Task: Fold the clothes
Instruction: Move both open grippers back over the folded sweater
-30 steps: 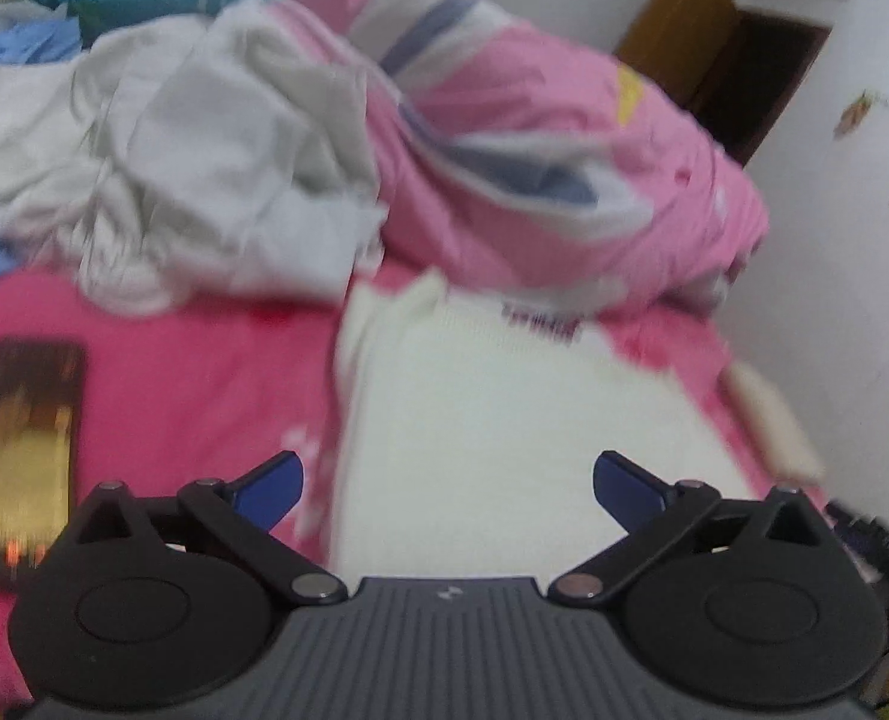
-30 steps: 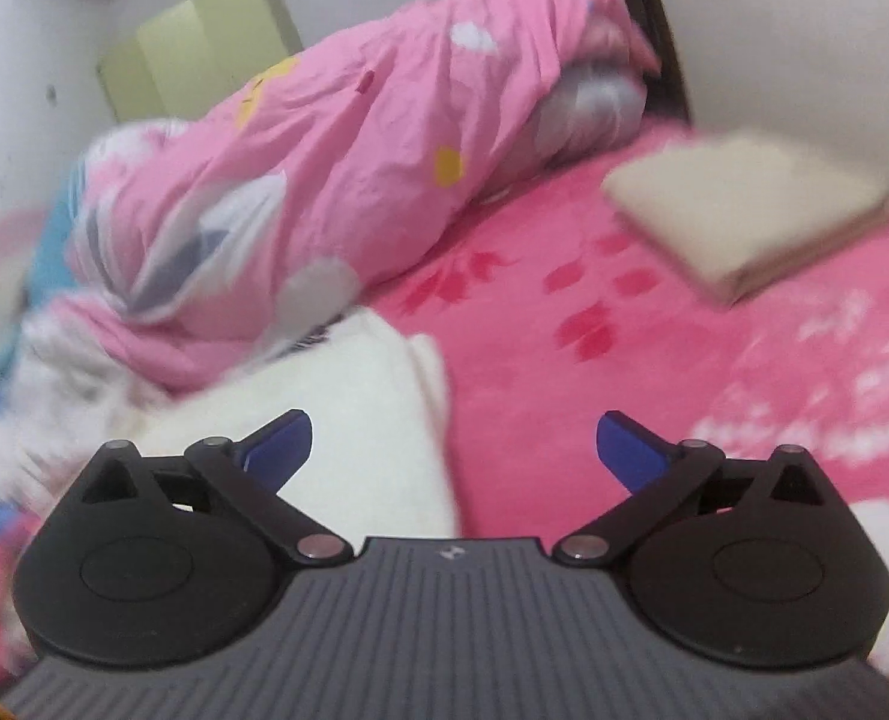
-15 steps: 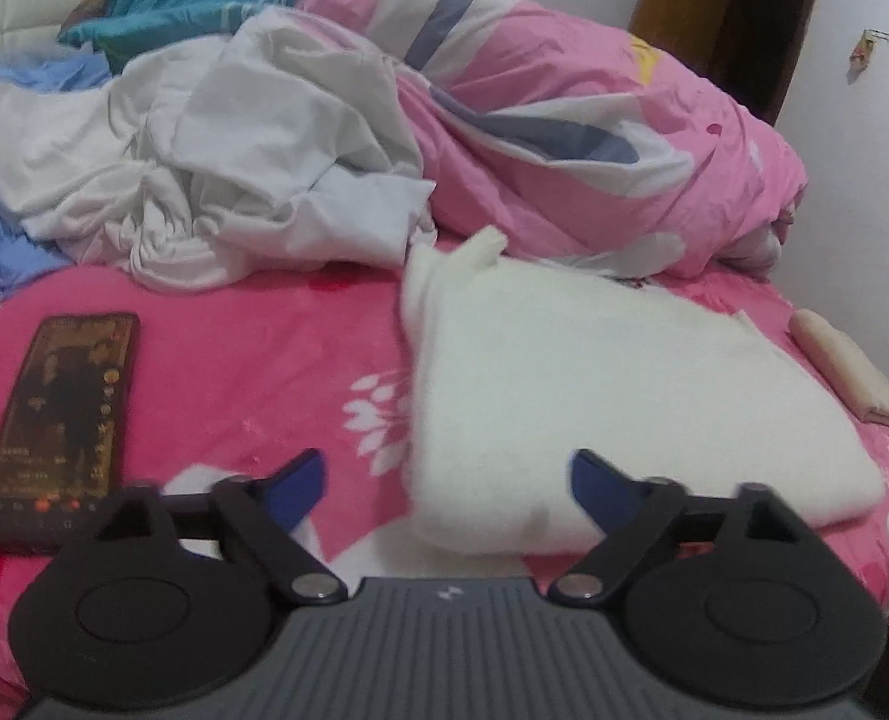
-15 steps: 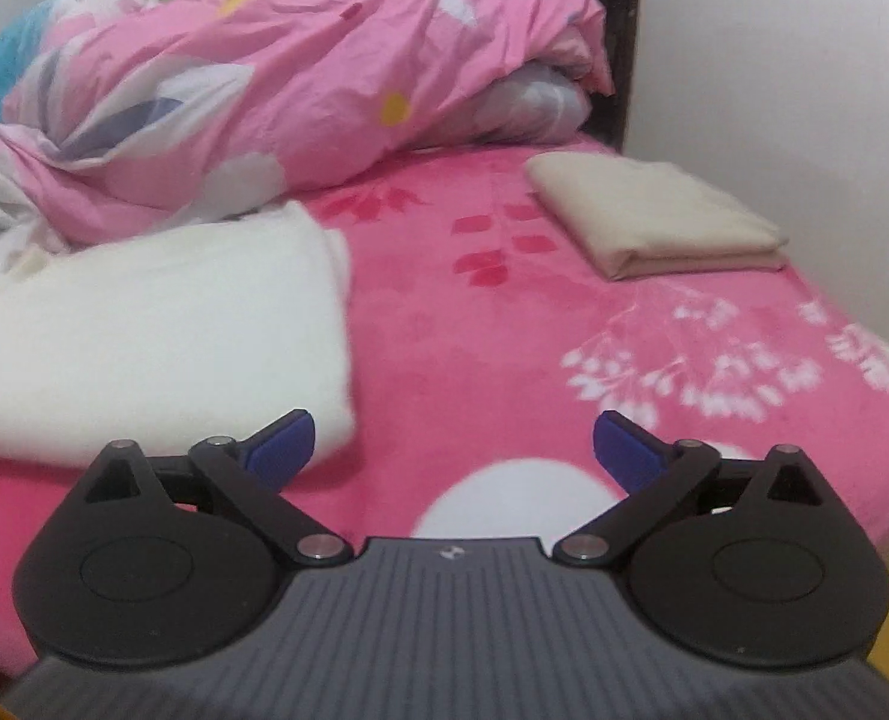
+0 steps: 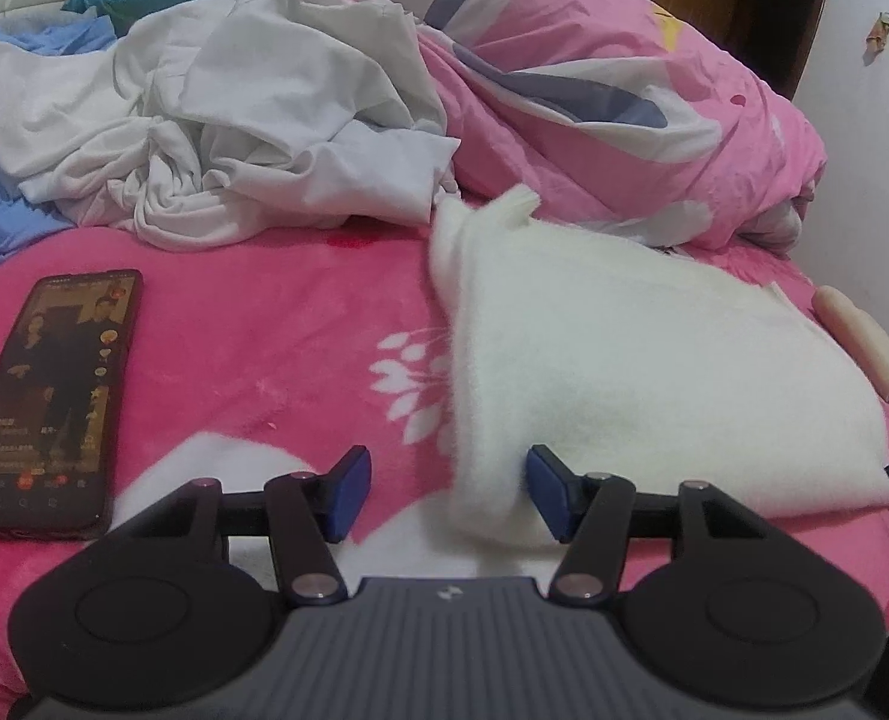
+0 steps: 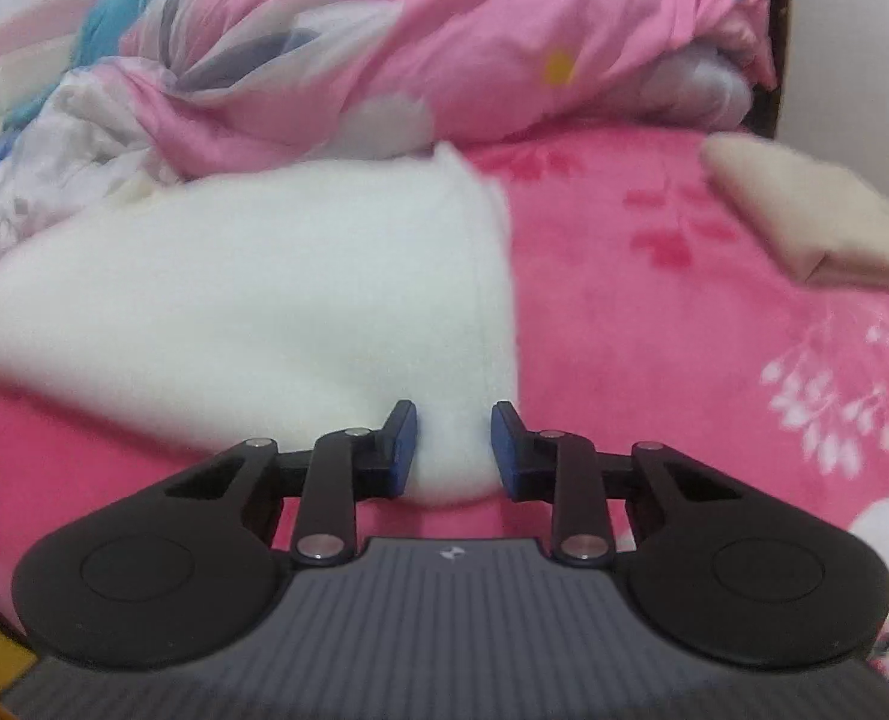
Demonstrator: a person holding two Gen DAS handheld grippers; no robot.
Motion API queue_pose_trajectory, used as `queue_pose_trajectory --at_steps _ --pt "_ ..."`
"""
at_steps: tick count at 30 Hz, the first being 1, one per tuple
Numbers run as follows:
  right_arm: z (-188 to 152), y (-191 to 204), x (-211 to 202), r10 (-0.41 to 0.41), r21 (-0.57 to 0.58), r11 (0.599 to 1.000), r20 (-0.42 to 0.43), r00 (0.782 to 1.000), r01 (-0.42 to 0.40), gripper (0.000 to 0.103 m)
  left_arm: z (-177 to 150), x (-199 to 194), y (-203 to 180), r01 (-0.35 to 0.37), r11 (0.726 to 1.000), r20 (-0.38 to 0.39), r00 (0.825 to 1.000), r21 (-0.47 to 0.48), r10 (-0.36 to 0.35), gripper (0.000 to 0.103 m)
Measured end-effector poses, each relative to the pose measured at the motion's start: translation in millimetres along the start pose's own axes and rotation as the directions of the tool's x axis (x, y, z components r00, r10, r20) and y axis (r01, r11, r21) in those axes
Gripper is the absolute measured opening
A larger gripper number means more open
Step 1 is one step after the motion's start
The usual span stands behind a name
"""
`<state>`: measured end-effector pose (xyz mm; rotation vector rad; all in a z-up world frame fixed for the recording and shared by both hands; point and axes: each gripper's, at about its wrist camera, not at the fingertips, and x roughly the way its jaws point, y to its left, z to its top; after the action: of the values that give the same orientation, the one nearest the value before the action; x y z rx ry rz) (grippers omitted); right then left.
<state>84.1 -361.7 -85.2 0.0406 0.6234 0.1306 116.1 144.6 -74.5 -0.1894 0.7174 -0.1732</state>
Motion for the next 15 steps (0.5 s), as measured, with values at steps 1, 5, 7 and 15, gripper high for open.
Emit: queue_pose_trajectory --at_steps 1,5,7,15 --pt "5 1 -5 -0.011 -0.001 1.000 0.000 1.000 0.011 0.026 1 -5 -1 -0.012 1.000 0.008 1.000 0.013 0.011 0.060" --pt "30 21 -34 -0.039 -0.078 0.996 0.078 0.996 0.045 0.024 13 -25 -10 -0.053 0.997 0.065 0.997 0.062 0.049 0.061" --pt "44 29 -35 -0.006 -0.104 0.994 0.120 0.993 0.018 0.024 25 -33 -17 -0.045 0.996 0.098 0.995 0.082 0.036 0.068" --pt "108 72 15 0.139 -0.252 0.963 0.152 0.979 -0.097 0.025 85 18 -65 0.067 0.984 0.105 0.991 0.167 -0.085 0.089"
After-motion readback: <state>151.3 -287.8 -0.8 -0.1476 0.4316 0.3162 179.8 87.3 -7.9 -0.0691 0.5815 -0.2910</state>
